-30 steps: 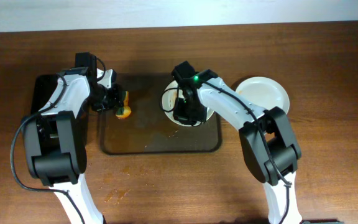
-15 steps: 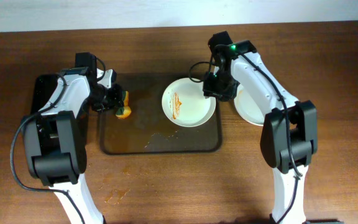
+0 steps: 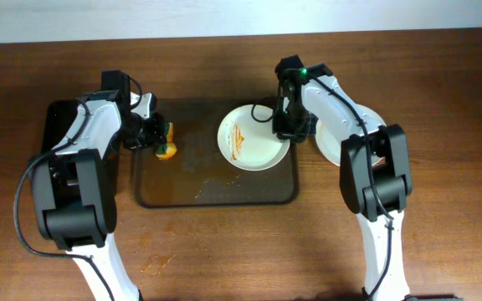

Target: Clean dirty plates on tray and stack at the side

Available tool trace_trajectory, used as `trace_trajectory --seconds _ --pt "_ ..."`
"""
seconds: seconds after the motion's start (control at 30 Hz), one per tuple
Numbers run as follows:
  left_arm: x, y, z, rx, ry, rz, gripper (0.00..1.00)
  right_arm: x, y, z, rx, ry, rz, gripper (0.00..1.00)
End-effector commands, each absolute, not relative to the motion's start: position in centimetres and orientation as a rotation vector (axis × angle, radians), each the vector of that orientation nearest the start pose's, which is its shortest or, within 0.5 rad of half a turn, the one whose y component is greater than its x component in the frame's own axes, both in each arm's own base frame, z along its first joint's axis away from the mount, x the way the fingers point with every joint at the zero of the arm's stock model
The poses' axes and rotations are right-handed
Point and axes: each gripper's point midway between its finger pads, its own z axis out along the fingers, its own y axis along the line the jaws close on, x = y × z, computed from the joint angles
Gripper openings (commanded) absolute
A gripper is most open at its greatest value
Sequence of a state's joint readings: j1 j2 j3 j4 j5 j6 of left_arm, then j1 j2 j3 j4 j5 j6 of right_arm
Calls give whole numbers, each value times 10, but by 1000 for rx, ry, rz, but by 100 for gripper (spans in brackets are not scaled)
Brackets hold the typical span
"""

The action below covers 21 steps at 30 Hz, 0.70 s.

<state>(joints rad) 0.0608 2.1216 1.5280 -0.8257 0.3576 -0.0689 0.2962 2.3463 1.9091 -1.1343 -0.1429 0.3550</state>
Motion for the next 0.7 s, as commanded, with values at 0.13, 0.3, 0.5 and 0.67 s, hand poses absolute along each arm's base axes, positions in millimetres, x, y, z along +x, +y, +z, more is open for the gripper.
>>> trace_trajectory --seconds 0.13,0.3,0.5,0.67 --pt "437 -33 18 -133 2937 -521 1 404 213 19 91 3236 608 4" --pt "439 -33 18 -132 2931 -519 1 409 247 10 163 3167 464 4" --pt "450 -33 50 -43 2879 -514 1 416 254 10 151 3128 469 15" --pt "456 -36 102 25 2792 -495 1 422 258 2 156 3107 492 20"
